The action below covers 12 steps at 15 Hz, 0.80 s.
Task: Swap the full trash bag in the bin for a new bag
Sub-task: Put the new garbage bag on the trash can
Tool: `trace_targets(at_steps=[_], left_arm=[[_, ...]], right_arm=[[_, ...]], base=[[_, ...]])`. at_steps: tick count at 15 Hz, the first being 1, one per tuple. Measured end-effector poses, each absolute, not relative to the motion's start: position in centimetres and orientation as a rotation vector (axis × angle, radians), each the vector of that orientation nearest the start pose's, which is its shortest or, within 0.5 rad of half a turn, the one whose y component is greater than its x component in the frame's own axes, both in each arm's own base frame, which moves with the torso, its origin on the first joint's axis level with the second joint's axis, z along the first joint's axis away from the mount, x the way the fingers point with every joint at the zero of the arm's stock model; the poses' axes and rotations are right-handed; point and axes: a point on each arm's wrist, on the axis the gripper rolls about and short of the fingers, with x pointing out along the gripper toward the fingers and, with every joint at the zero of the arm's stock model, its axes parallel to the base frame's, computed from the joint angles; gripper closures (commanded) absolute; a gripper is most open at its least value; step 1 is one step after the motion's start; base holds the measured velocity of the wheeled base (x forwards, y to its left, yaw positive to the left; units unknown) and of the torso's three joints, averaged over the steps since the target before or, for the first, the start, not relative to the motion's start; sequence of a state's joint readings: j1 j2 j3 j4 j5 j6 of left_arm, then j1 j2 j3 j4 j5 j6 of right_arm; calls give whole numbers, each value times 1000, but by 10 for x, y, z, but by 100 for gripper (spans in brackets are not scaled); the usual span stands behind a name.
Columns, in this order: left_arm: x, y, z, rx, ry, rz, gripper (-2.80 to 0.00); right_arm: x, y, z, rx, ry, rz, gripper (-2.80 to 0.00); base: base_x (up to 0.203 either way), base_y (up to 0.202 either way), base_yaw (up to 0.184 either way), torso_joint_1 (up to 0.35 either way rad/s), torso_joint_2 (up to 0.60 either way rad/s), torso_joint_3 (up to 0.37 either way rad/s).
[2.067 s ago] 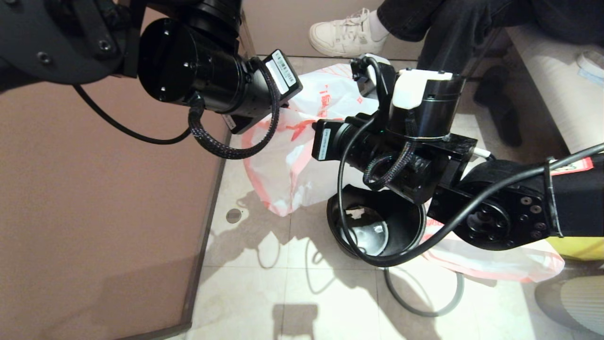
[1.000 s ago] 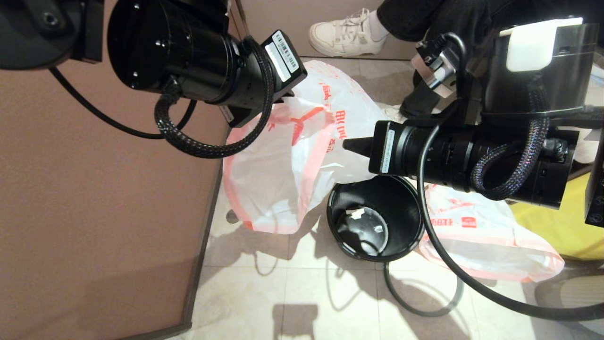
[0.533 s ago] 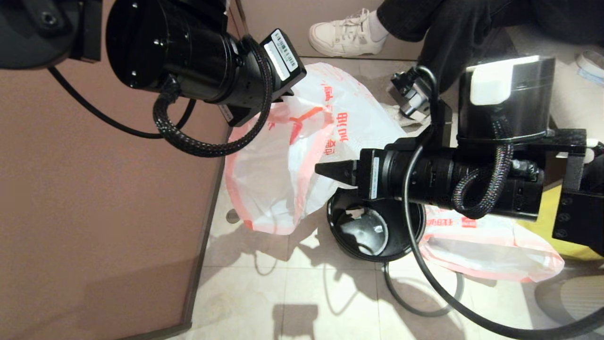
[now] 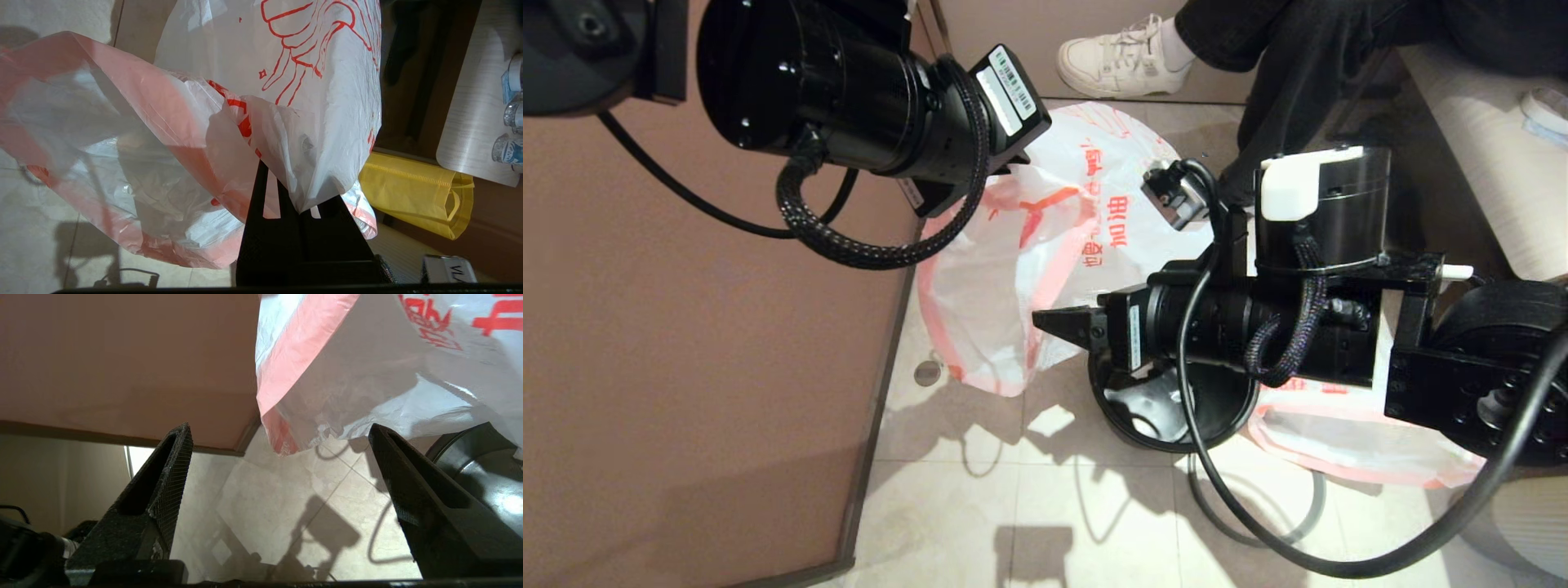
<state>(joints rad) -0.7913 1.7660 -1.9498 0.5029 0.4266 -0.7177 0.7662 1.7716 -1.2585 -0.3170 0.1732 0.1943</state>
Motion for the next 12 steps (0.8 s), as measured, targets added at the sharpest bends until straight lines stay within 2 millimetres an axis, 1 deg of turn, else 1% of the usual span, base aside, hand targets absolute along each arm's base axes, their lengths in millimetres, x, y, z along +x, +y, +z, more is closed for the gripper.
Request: trace_targets(at_steps=[6, 9, 12], left_arm=[[223, -215, 370, -524, 378, -255, 0], [218, -212, 373, -536, 393, -291, 0], [217, -209, 373, -579, 422, -285, 0]], right_arm=[[265, 258, 242, 37, 270, 912, -280], [275, 266, 248, 44, 231, 896, -280], [282, 275, 262, 80, 110, 837, -280]], base=[[0, 0, 0, 0, 0, 0], [0, 0, 0, 0, 0, 0], [0, 0, 0, 0, 0, 0]])
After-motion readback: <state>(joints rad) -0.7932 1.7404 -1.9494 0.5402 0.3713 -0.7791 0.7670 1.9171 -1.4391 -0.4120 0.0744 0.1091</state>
